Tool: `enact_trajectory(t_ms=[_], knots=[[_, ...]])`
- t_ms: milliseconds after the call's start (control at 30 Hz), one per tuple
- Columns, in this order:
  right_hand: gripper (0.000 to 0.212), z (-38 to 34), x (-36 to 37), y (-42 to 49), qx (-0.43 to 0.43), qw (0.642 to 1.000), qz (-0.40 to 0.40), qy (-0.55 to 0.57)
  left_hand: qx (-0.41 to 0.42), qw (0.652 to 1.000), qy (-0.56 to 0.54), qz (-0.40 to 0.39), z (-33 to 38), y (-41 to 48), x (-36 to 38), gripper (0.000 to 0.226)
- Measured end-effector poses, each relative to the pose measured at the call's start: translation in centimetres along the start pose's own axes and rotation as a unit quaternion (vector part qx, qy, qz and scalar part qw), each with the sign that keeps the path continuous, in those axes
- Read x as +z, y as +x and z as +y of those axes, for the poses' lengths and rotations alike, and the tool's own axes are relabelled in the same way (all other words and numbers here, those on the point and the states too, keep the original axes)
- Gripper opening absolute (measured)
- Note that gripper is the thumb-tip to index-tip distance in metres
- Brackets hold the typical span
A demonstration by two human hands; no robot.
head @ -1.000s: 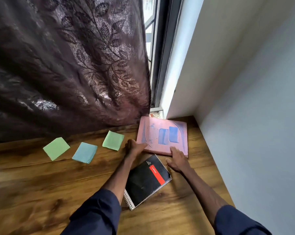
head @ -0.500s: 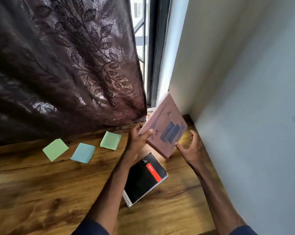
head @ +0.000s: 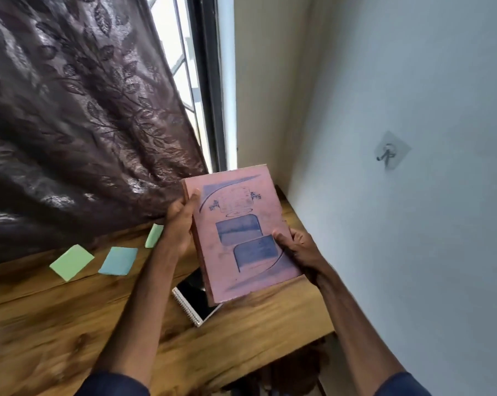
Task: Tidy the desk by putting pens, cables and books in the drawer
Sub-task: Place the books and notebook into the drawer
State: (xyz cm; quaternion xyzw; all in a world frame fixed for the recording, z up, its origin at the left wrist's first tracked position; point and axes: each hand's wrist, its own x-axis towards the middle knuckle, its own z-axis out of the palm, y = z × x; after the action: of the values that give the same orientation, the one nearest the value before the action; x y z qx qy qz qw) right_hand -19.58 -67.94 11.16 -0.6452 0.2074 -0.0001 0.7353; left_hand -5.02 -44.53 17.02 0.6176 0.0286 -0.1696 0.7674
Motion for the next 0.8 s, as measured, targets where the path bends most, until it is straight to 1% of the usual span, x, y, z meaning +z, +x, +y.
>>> enact_trajectory(t_ms=[67, 133, 300, 367, 433, 533, 633, 800], knots=[[0.032, -0.1, -0.3, -1.8, 0.008, 0.999, 0.025, 0.04, -0.012, 0.999, 0.003, -0.048, -1.2, -2.2, 0.9, 0.036], [0.033, 0.1, -0.8, -3.5, 0.012, 0.997, 0.048, 0.063, -0.032, 0.996, 0.005, -0.082, -2.9, -4.7, 1.3, 0.036], [0.036, 1.4, -2.0, -8.3, 0.034, 0.991, 0.095, 0.089, -0.08, 0.99, -0.013, -0.118, -5.8, -12.6, 1.9, 0.035], [0.035, 2.1, -2.4, -10.9, 0.05, 0.99, 0.107, 0.081, -0.081, 0.989, -0.025, -0.12, -6.3, -15.8, 1.7, 0.035], [0.029, 3.0, -2.7, -13.7, 0.064, 0.989, 0.11, 0.07, -0.071, 0.991, -0.013, -0.114, -6.6, -19.1, 1.5, 0.037], [0.03, 4.5, -3.0, -17.8, 0.08, 0.989, 0.099, 0.072, -0.049, 0.994, 0.005, -0.097, -7.3, -24.2, 1.5, 0.041], [0.026, 6.3, -3.4, -22.2, 0.105, 0.987, 0.088, 0.088, -0.038, 0.996, -0.004, -0.077, -8.4, -29.6, 1.6, 0.04], [0.034, 9.2, -4.7, -29.1, 0.122, 0.982, 0.082, 0.122, -0.044, 0.996, -0.024, -0.07, -10.7, -37.8, 2.0, 0.041]])
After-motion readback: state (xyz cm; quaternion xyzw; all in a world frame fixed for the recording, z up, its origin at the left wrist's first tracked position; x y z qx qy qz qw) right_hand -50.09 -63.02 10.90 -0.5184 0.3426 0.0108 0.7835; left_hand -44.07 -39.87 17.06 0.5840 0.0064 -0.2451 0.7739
